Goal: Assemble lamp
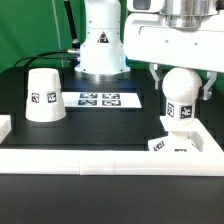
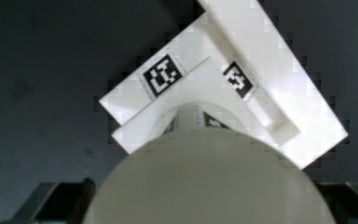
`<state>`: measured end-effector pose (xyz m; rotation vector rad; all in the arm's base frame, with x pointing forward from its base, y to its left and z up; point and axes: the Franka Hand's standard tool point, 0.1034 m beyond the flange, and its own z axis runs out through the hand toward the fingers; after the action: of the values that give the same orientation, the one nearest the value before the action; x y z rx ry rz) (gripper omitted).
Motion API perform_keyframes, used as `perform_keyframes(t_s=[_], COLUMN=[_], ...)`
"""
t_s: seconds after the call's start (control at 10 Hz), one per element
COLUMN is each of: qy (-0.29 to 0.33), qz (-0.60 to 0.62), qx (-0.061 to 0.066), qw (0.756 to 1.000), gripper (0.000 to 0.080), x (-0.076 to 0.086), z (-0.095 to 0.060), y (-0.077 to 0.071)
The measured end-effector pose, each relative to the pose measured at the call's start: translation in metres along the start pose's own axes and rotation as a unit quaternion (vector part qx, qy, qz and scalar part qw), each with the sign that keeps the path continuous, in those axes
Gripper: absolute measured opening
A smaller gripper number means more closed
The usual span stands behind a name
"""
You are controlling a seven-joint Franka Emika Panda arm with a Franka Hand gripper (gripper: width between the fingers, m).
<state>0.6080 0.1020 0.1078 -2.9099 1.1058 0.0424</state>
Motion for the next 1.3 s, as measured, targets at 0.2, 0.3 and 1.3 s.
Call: perform_keyframes(t_s=[0.2, 0.3, 1.3], qy=[-0.022, -0.034, -0.034], qz=[0.082, 0.119, -0.021], qx=[0.008, 0.010, 0.017], qw=[0.996, 0.992, 0.999], gripper=[0.0579, 0.0579, 0.0698], x=[-0.0013, -0.0016, -0.0041], z=[0.0002, 0.0003, 0.0005], y=[0.0003, -0.0003, -0.0025])
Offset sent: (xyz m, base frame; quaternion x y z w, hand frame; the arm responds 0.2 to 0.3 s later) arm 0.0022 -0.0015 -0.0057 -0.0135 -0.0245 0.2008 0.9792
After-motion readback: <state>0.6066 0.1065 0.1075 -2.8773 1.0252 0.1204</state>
